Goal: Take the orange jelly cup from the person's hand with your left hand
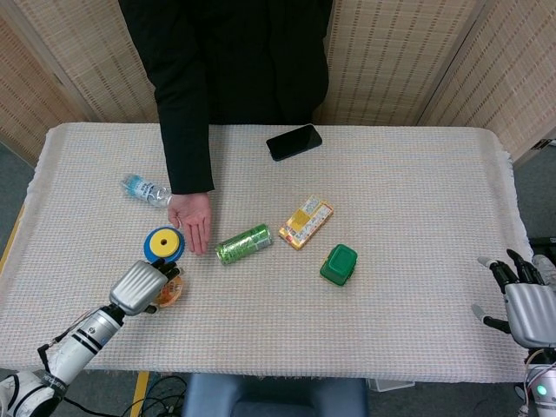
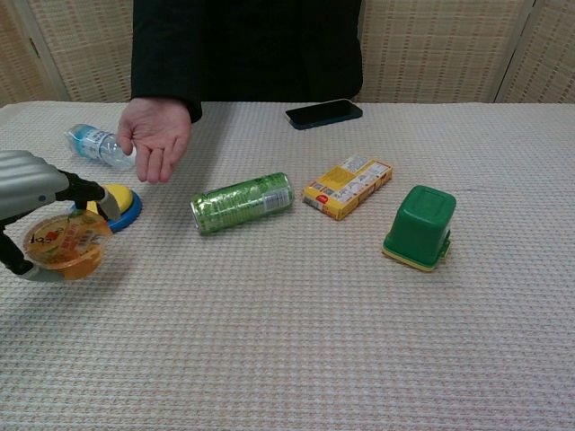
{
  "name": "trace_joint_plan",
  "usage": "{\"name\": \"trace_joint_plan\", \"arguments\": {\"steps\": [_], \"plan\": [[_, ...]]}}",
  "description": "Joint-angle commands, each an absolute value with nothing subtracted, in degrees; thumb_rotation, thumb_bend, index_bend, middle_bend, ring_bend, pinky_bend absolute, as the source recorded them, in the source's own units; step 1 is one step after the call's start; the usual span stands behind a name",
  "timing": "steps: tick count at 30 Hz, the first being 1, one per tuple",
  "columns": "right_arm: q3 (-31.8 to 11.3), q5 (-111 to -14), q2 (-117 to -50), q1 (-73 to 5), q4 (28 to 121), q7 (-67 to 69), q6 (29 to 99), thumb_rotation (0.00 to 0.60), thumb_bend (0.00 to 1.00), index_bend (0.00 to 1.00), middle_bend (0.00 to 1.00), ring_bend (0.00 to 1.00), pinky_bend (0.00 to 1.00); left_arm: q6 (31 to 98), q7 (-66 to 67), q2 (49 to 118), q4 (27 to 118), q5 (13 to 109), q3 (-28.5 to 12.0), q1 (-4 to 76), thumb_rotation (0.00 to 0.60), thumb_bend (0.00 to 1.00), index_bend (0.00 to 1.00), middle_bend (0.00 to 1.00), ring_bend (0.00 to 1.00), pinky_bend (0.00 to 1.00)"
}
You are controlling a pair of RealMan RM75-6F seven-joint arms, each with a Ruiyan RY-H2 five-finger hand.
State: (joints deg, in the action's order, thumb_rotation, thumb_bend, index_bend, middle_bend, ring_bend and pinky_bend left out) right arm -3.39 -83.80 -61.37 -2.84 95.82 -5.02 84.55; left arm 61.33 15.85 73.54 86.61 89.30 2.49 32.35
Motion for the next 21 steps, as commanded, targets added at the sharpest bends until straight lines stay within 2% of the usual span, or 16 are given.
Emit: {"name": "trace_joint_plan", "arguments": {"steps": [1, 6, 15, 21], "plan": [[-3.43, -83.73, -61.43, -2.65, 95.70, -4.66, 84.79, 0.600, 0.20, 0.20, 0.28, 0.11, 0.14, 60.85, 17.36, 71.43, 89.33, 87.44, 2.61, 31.36, 0.600, 0.25, 0.14, 0.13, 0.22, 0.57], [-3.27, -84.18, -61.71, -2.50, 95.16, -3.92, 85.04, 0.600, 0.20, 0.20, 0.29, 0.11, 0.14, 63.18, 19.78, 68.26, 92.95, 85.89, 2.60, 29.32, 0.600, 0.22, 0.09, 0.05, 0.12, 0.42], [-3.07, -84.48, -61.32, -2.60, 94.89, -3.51, 84.58, 0.600, 0.21, 0.21, 0.29, 0.11, 0.14, 72.35, 14.60, 61.68, 99.22, 81.54, 0.07, 23.28, 0.600, 0.22, 0.08, 0.04, 0.11, 0.41], [-2.41, -85.07, -60.89, -2.99, 94.44, -2.18, 83.20, 0.600, 0.26, 0.21, 0.29, 0.11, 0.14, 80.47, 11.97, 62.34, 98.87, 74.93, -2.60, 17.31, 0.600, 0.22, 0.09, 0.04, 0.11, 0.36]]}}
